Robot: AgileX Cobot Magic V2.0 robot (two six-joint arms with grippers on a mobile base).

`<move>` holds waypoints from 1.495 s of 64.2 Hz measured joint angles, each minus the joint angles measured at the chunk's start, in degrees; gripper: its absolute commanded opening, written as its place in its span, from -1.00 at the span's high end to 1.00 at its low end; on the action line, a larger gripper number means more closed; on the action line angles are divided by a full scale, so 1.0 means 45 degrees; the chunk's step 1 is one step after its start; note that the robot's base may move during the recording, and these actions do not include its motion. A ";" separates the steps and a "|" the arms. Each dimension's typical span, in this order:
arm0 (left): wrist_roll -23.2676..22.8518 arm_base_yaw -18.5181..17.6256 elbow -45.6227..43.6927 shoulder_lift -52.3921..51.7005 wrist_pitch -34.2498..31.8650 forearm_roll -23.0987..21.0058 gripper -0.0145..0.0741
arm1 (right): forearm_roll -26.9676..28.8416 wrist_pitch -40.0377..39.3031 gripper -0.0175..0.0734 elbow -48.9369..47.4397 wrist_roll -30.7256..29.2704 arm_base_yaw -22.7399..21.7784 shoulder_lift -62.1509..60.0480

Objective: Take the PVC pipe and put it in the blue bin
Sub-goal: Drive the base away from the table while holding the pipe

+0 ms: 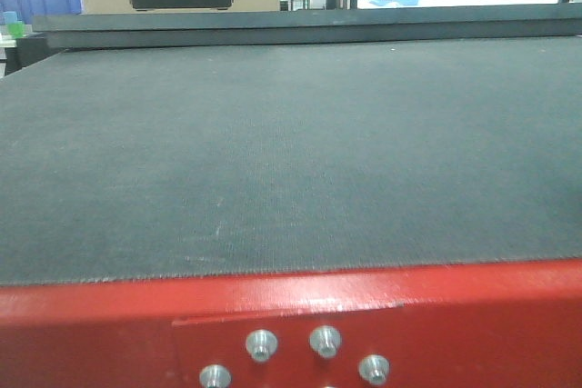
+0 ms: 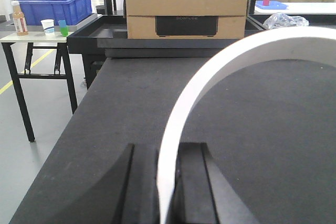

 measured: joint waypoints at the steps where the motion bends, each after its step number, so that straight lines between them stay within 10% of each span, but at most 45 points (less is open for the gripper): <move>1: 0.0000 0.0000 0.0000 0.0000 0.0000 0.0000 0.92 | 0.0000 0.0000 0.98 0.0000 0.0000 0.0000 0.0000; 96: 0.0000 0.0000 0.0020 0.0000 -0.0020 0.0000 0.92 | 0.0000 0.0000 0.98 0.0000 0.0000 0.0000 0.0000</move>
